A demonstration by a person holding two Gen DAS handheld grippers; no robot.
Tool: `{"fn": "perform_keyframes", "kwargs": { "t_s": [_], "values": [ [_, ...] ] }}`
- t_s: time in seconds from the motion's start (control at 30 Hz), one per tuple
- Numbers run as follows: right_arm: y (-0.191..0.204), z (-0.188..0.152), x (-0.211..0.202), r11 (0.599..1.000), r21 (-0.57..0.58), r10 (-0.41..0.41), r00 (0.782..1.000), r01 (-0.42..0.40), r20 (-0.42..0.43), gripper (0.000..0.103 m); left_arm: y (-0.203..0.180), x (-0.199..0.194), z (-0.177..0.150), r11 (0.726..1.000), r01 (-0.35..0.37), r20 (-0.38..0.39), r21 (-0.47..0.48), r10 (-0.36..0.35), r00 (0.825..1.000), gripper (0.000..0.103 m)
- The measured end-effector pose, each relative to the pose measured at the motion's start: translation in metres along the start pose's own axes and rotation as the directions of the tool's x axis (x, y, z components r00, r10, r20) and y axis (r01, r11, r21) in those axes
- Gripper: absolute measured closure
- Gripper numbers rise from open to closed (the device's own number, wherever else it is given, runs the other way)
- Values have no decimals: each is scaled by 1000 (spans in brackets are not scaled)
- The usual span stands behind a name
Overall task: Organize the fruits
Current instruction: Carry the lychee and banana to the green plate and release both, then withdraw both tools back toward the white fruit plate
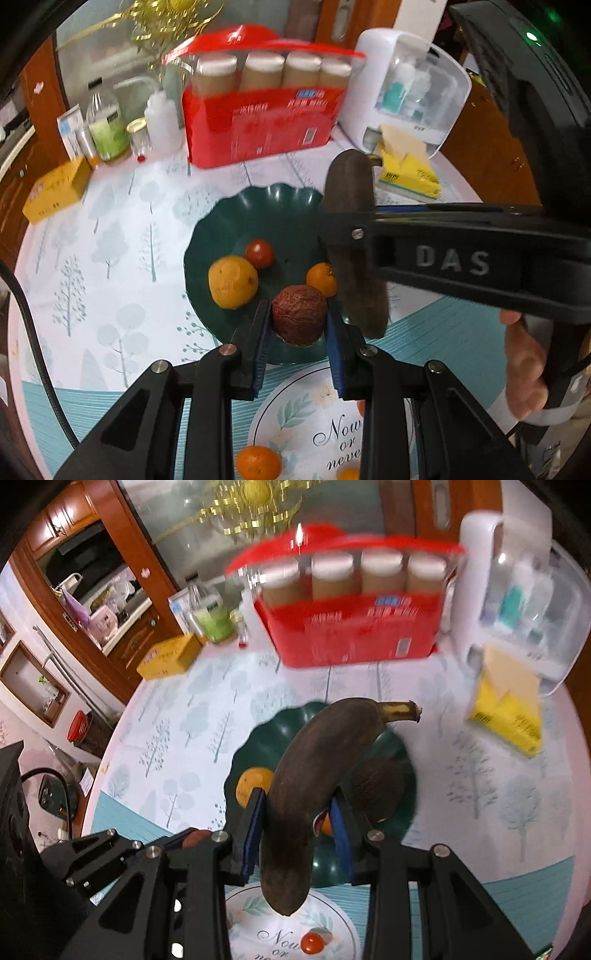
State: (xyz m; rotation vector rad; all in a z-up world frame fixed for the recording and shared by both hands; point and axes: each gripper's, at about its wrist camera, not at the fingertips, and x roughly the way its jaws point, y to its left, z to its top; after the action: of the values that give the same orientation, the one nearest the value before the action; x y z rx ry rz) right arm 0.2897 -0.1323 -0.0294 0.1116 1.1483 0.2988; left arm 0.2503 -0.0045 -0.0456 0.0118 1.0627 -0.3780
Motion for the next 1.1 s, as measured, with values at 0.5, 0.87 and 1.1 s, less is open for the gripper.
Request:
{"fn": "perform_keyframes", "kwargs": {
  "t_s": [0.5,0.87,1.1],
  "values": [
    [-13,3,87,1000,21,-4,990,7,-141,68,25,70,-5,994,-26,-88,-108,16,996,76],
    [-17,4,71,1000,16,8,994,-6,-110,67,34,65,-8,992,-37,-102,-124,25,994,64],
    [-20,-15,53,999,39,16,996,-12,-91,67,41,42,-16,991,-39,-86,-129,28,996,59]
  ]
}}
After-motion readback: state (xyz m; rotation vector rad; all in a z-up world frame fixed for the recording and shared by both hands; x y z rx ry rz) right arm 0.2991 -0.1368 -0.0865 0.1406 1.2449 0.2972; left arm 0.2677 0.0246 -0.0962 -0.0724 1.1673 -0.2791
